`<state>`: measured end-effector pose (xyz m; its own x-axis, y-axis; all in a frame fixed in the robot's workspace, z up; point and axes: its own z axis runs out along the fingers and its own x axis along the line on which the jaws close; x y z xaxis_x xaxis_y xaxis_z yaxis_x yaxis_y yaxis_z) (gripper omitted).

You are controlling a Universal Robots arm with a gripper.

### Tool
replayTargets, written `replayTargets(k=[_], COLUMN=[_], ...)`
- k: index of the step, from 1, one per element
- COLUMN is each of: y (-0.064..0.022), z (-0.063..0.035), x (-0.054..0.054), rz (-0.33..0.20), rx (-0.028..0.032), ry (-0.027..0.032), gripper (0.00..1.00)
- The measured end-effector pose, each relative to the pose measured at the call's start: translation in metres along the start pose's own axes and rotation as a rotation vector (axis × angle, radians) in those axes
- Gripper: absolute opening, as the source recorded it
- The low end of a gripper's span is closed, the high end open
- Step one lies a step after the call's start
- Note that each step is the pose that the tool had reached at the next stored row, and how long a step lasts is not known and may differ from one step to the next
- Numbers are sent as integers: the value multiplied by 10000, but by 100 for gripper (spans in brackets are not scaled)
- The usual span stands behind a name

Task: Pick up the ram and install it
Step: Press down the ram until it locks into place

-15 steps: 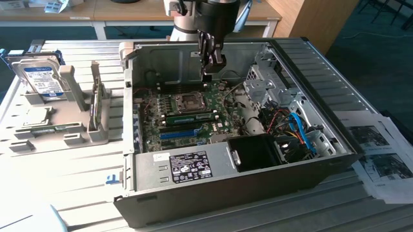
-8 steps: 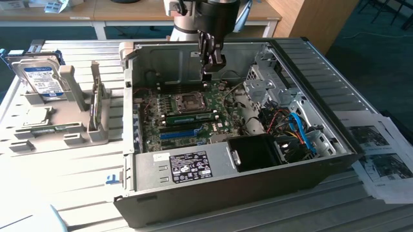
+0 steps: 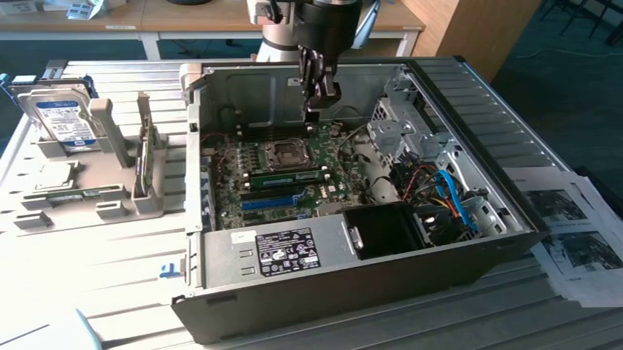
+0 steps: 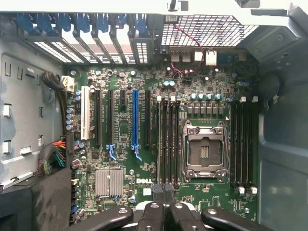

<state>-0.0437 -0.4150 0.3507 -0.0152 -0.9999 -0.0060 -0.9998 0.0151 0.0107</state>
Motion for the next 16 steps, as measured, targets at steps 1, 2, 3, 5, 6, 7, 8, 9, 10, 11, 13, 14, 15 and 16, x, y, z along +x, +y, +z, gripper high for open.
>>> replayTargets(k=[1,2,3,5,6,7,8,9,10,11,13,14,15,16], y=[0,-4,-20,-72,-103,-137,-171,-207,-239,-271,-326,-351,-372,-389], z=[0,0,-1,-1,-2,-2,-2,-2,-3,-3,-4,-4,-4,-4], x=[0,0,0,-1,-1,-2,-2,-3,-3,-4,-5,-5,-5,-6], rz=[0,0,1,1,0,0,-1,1,1,-1,0,1,0,-1], rx=[0,-1,0,0,-2,-2,-4,-5,-6,-8,-10,-11,-11,-11], ry=[0,0,1,2,1,0,1,1,0,0,1,1,0,1], gripper=[10,10,10,10,10,10,10,10,10,10,10,10,10,10])
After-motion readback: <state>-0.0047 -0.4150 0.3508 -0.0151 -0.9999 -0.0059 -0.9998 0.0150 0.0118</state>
